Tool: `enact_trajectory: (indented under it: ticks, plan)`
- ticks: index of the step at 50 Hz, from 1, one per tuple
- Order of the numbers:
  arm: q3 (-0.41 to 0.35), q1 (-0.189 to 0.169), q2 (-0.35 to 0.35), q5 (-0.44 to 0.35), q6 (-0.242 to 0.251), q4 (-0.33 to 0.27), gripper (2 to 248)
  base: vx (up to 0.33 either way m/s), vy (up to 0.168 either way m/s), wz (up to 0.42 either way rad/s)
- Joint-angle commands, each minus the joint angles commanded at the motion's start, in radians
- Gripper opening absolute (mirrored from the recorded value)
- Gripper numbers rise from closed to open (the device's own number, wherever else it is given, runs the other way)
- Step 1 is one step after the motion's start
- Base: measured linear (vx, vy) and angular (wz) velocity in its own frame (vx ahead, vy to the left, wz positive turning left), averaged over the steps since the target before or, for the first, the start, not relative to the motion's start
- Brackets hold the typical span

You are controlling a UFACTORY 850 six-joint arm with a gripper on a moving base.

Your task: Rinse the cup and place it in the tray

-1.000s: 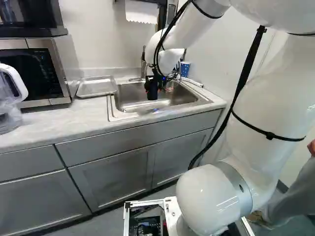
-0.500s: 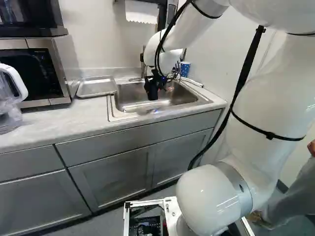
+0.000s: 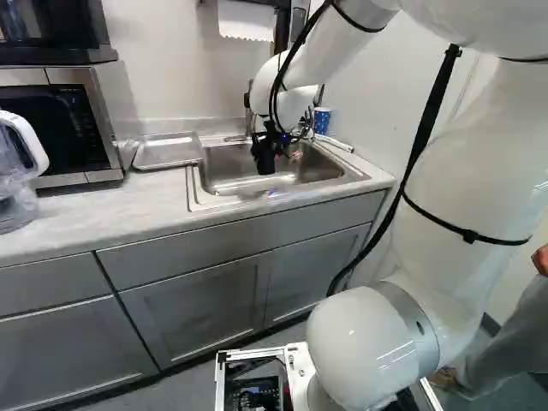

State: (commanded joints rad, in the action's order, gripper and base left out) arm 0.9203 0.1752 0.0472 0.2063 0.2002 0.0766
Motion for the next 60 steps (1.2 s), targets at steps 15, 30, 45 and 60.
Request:
enact_trajectory:
  ticks: [15,30,45,60]
  plan:
    - [0.000,0.000,0.000,0.000,0.000,0.000,121,0.000,0.000,0.000]
    - [0.000,0.000,0.000,0.000,0.000,0.000,121,0.000,0.000,0.000]
    - [0.000,0.000,0.000,0.000,0.000,0.000,121,0.000,0.000,0.000]
    - [0.000,0.000,0.000,0.000,0.000,0.000,121,0.000,0.000,0.000]
